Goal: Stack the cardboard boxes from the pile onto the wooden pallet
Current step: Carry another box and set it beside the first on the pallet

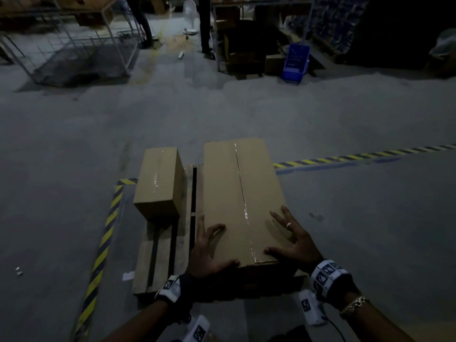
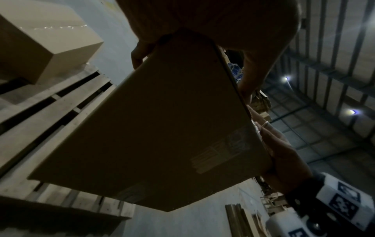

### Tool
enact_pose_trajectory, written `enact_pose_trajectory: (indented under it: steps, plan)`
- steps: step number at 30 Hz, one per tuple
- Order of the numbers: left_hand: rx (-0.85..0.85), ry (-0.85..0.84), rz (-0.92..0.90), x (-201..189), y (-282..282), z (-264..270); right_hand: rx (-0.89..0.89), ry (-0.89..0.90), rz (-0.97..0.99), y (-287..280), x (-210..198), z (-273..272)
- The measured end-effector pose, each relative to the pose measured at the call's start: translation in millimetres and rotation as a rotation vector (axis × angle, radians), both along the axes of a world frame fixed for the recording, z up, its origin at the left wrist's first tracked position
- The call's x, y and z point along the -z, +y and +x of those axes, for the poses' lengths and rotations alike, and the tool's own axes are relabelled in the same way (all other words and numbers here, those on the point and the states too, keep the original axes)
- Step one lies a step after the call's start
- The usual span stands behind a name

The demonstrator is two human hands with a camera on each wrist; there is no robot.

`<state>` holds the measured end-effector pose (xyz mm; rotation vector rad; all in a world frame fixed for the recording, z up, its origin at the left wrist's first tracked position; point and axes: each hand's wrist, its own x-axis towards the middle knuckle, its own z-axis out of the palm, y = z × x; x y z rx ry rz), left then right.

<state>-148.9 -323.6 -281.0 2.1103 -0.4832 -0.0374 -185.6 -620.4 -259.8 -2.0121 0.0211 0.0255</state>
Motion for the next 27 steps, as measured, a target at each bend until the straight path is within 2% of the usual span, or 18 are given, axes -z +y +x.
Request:
enact_pose_trajectory:
  steps: [7,13,16,22,27]
  plan:
    - [-0.029,0.044,-0.060,-1,34,54,-0.090,0.017,-0.045,30,5,72]
    - [-0.061,0.052,0.024,14,52,105,-0.129,0.021,-0.049,45,20,133]
    - [-0.093,0.050,0.080,18,60,127,-0.169,0.061,0.016,54,32,160]
    - [-0.058,0.094,0.142,15,66,162,-0.167,0.085,0.072,59,49,193]
    - [-0.046,0.094,0.189,7,51,190,-0.143,0.076,0.111,49,46,215]
